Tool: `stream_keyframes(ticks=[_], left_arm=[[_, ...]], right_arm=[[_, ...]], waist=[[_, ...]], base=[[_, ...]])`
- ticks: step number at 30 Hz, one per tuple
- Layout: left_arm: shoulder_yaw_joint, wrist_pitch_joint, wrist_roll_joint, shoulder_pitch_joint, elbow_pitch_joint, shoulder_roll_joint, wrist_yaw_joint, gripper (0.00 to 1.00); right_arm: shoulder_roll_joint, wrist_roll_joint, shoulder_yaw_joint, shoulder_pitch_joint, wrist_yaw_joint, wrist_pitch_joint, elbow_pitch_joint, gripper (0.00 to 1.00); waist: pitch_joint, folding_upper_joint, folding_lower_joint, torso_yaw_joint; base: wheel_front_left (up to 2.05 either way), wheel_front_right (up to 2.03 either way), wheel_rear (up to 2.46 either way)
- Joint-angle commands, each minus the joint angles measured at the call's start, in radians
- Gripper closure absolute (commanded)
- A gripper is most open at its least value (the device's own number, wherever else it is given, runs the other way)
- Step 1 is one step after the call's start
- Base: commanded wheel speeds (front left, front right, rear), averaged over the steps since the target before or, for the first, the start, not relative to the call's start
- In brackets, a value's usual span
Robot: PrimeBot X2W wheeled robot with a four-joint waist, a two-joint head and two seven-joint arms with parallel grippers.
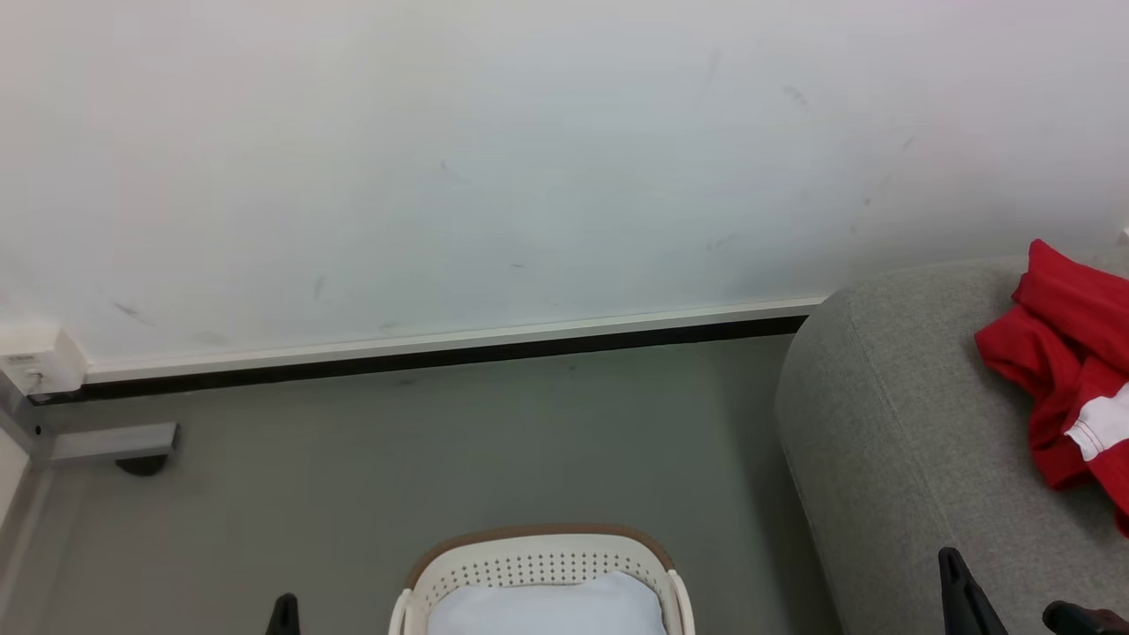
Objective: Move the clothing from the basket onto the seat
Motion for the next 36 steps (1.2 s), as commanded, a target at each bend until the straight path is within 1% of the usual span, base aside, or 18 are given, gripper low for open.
stream_keyframes(ticks=[1, 19, 36], left_arm=[[0.007, 0.009, -0.041, -0.027, -0.010, 0.004, -0.005, 1.00], [0.029, 0.078, -0.309, -0.080, 0.006, 0.006, -0.035, 1.00], [0.048, 0.133, -0.517, -0.121, 0.019, 0.007, -0.058, 1.00]], right_arm=[[-0.007, 0.043, -0.007, -0.030, 0.000, 0.008, -0.023, 1.00], [-0.009, 0.333, -0.032, -0.047, -0.001, 0.077, -0.054, 1.00], [-0.010, 0.560, -0.052, -0.059, -0.001, 0.133, -0.078, 1.00]], waist=[[0.000, -0.0001, -0.0001, 0.001], [0.006, -0.0001, -0.0001, 0.016], [0.012, -0.0001, -0.0001, 0.030]], base=[[0.00, 0.00, 0.00], [0.00, 0.00, 0.00], [0.00, 0.00, 0.00]])
